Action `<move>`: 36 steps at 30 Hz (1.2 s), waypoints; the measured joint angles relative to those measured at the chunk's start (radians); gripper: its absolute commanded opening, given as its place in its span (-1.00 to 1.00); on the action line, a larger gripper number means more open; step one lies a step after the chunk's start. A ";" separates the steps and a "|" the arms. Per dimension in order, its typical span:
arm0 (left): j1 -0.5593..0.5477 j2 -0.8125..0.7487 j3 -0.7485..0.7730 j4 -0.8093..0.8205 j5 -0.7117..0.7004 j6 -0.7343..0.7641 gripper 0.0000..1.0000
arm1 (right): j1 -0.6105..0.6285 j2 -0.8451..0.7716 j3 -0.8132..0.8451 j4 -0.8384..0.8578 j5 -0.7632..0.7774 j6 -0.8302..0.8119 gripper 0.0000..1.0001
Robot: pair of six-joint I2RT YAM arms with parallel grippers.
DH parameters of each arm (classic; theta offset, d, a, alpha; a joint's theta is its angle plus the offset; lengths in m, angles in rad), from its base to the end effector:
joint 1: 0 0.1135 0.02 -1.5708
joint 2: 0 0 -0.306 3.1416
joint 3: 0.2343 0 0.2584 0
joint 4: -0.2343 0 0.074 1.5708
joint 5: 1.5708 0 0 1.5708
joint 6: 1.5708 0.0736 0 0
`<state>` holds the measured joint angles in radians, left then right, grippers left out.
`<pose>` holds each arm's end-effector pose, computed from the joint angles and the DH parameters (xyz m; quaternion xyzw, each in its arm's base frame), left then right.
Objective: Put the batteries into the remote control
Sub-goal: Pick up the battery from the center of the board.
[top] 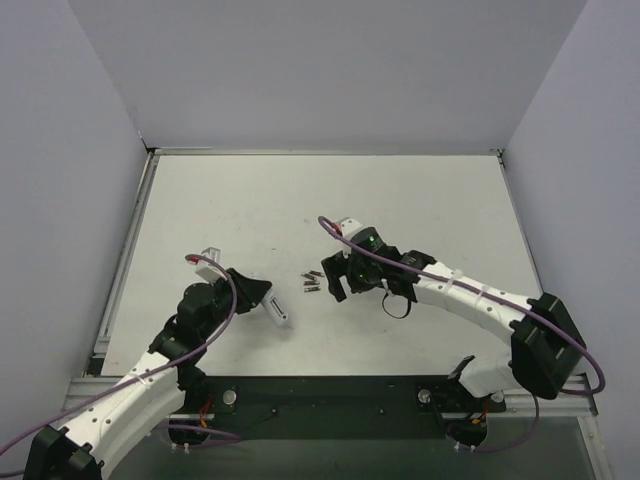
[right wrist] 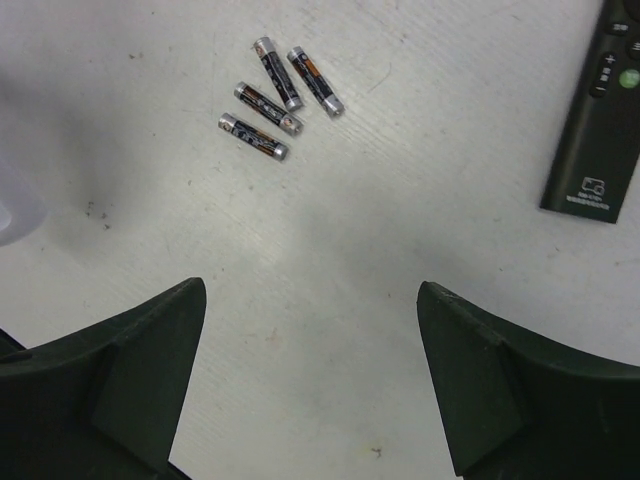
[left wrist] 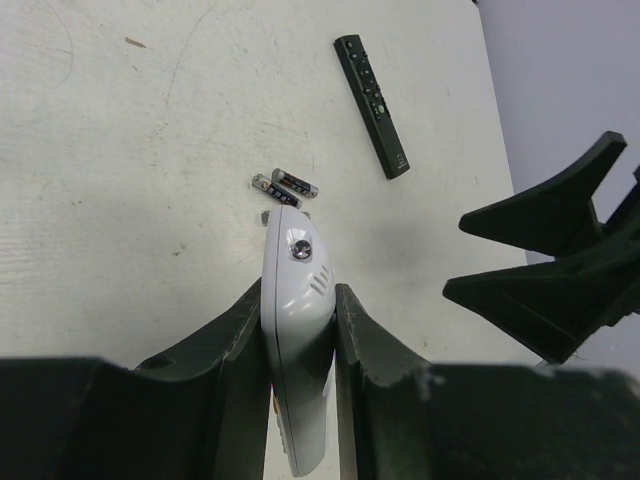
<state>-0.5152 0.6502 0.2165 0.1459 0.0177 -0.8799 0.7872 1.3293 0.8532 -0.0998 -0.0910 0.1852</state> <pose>0.1484 -0.0855 0.2057 -0.1401 0.7888 -0.3898 0.4541 0.2220 0.2323 0.2685 -0.2810 0.8320 0.2581 0.4028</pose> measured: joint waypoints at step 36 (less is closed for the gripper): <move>0.000 -0.435 -0.079 -0.338 -0.133 -0.032 -1.00 | 0.112 0.612 0.446 -0.103 -0.126 -0.358 -0.33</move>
<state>-0.5148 0.2157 0.1379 -0.1917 -0.1154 -0.9123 0.8993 1.9411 1.2991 -0.2024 -0.2169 -0.1726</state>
